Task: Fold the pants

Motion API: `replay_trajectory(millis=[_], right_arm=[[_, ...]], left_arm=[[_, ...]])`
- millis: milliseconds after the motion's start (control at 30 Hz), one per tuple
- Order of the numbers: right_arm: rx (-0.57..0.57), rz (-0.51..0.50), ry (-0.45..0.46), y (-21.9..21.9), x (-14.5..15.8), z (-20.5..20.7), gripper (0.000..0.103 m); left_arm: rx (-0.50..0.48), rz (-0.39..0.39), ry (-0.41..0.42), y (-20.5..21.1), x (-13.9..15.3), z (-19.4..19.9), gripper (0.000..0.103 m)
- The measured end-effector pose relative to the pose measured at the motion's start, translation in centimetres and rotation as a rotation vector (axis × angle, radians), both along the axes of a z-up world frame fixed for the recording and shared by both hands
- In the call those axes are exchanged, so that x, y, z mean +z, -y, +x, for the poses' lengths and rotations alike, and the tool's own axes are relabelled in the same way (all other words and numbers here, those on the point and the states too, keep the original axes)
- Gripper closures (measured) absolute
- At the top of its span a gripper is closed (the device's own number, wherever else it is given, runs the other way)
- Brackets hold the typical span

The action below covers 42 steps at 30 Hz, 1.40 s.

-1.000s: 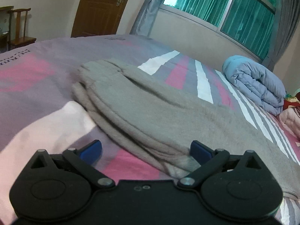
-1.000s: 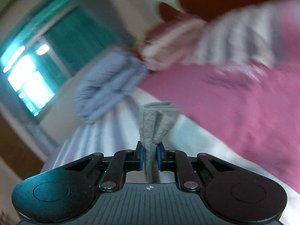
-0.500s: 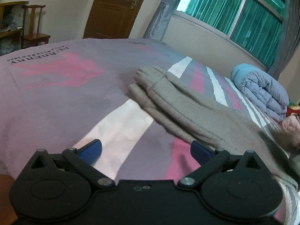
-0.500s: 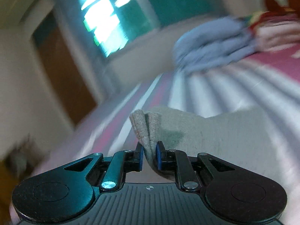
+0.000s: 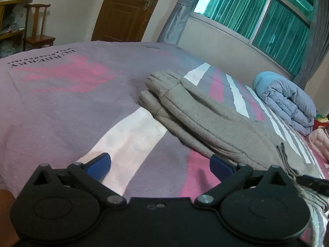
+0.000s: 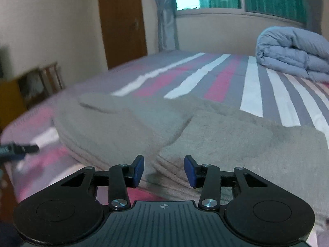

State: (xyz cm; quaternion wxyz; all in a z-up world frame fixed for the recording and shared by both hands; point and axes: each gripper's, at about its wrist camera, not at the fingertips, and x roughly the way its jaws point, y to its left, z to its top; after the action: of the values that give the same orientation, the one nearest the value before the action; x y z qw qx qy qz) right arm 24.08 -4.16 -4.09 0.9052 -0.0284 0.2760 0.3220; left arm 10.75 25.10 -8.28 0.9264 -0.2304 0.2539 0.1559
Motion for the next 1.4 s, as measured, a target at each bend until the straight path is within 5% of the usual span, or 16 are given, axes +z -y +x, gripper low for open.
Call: replay_trajectory(millis=[167, 367, 500, 567, 667, 733, 867, 1000, 1067, 1267, 1400], right_arm=[[-0.001, -0.159, 0.047, -1.5, -3.0, -1.1, 0.06], [-0.092, -0.035, 0.03, 0.6, -2.6, -1.3, 0.083], [-0.053, 0.014, 0.055, 0.4, -1.0, -1.8, 0.083], [0.003, -0.08, -0.03, -1.4, -2.9, -1.1, 0.066], [0.051, -0.151, 0.071, -1.9, -3.2, -2.4, 0.063], [0.041, -0.019, 0.095, 0.8, -1.3, -3.1, 0.063], [-0.172, 0.043, 0.168, 8.1, 0.7, -3.5, 0.063], [-0.477, -0.024, 0.039, 15.7, -1.5, -0.6, 0.063], [-0.437, -0.07, -0.141, 16.8, -3.9, 1.9, 0.063], [-0.449, 0.056, 0.007, 17.9, -0.5, 5.2, 0.063], [-0.488, 0.004, -0.06, 17.3, -2.0, 10.6, 0.066]], left_arm=[[-0.011, 0.004, -0.004, -0.5, 0.0, -0.6, 0.006], [-0.079, 0.13, -0.062, 0.3, 0.0, -0.2, 0.006], [-0.081, 0.152, -0.075, 0.7, -0.5, 0.0, 0.006], [-0.077, 0.152, -0.076, 0.8, -0.5, 0.1, 0.006], [-0.08, 0.15, -0.072, 0.6, -0.4, -0.1, 0.006], [-0.081, 0.15, -0.071, 0.5, -0.3, -0.1, 0.006], [-0.067, 0.158, -0.048, 0.9, 0.2, 0.3, 0.006], [-0.088, 0.155, -0.009, 2.1, 0.9, 2.1, 0.006], [-0.105, 0.16, -0.013, 2.6, 1.2, 3.5, 0.006], [-0.072, 0.161, -0.027, 1.2, 2.1, 7.6, 0.006], [-0.075, 0.137, -0.106, -0.1, 1.2, 10.2, 0.006]])
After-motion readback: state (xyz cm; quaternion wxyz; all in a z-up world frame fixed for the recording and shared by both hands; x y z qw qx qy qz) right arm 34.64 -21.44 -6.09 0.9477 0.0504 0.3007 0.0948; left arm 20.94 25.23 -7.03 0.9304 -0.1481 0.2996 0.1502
